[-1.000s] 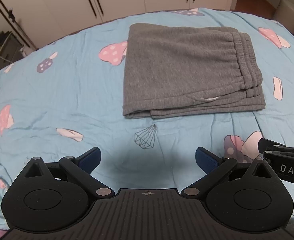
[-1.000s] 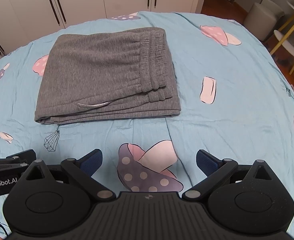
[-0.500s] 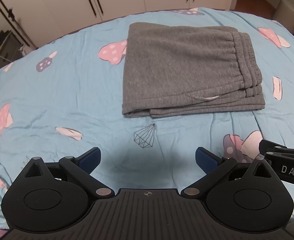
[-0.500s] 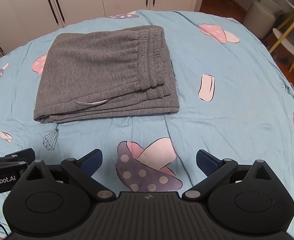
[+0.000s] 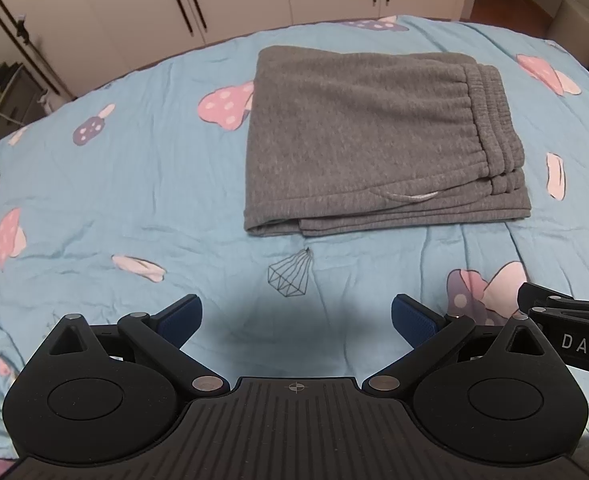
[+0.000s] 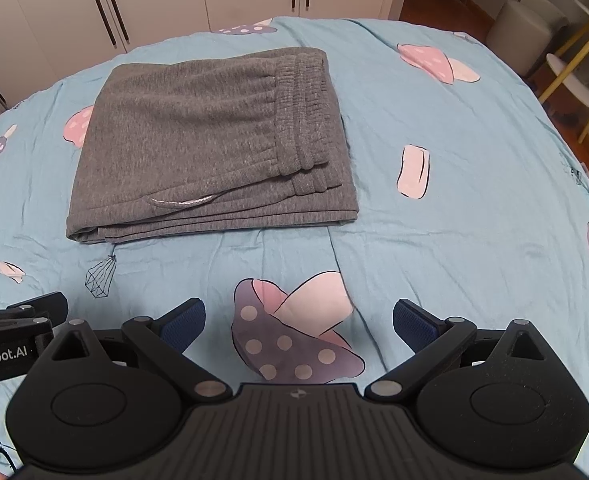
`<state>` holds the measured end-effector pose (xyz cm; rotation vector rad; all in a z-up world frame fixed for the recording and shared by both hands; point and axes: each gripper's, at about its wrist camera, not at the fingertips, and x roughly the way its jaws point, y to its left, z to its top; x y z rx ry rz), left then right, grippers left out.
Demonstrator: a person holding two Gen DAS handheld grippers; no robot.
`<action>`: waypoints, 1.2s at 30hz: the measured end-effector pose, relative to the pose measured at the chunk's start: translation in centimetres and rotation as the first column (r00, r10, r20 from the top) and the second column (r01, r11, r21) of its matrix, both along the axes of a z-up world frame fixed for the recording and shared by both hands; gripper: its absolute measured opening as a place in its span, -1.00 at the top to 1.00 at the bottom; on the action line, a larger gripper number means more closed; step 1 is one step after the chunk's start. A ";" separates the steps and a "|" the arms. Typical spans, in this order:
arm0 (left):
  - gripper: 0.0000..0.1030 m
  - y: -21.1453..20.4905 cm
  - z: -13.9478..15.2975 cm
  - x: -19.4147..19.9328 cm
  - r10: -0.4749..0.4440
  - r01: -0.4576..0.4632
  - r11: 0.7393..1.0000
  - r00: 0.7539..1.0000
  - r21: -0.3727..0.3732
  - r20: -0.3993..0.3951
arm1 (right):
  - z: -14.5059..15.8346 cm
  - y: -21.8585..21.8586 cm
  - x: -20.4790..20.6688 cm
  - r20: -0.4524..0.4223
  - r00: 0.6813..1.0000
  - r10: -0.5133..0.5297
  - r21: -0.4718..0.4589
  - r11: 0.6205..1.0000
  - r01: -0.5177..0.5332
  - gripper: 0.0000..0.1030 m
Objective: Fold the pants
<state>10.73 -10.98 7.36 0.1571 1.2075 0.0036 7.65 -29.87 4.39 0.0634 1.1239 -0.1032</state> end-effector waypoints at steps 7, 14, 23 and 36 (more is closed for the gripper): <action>-1.00 -0.2 0.0 0.0 -0.006 0.006 1.000 1.000 -0.002 0.001 | -0.2 -0.1 0.0 0.000 1.000 0.004 -0.004 1.000 -0.004 -0.95; -1.00 -0.3 -0.1 0.0 -0.009 0.009 1.000 1.000 -0.001 0.009 | -0.2 -0.1 0.0 -0.002 1.000 -0.001 0.001 1.000 0.001 -0.95; -1.00 -0.2 -0.2 0.0 -0.008 0.008 1.000 1.000 -0.001 0.007 | -0.3 -0.1 0.1 -0.003 1.000 0.002 -0.001 1.000 -0.002 -0.95; -1.00 -0.5 -0.3 -0.1 -0.010 0.009 1.000 1.000 0.007 0.013 | -0.3 -0.1 0.0 0.000 1.000 0.004 0.006 1.000 -0.004 -0.95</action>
